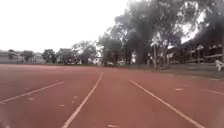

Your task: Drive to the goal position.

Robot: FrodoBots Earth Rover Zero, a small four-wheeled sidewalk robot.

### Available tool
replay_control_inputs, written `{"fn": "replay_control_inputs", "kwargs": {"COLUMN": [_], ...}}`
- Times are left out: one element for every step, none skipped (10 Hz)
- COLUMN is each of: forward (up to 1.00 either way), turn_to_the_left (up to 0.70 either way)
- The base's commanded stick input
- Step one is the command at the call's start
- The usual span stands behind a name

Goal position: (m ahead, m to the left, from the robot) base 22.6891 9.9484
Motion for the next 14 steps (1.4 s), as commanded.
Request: {"fn": "replay_control_inputs", "kwargs": {"forward": [0.45,0.45,0.45,0.45,0.45,0.45,0.45,0.45,0.45,0.45,0.45,0.45,0.45,0.45], "turn_to_the_left": [0.00,0.00,0.00,0.00,0.00,0.00,0.00,0.00,0.00,0.00,0.00,0.00,0.00,0.00]}}
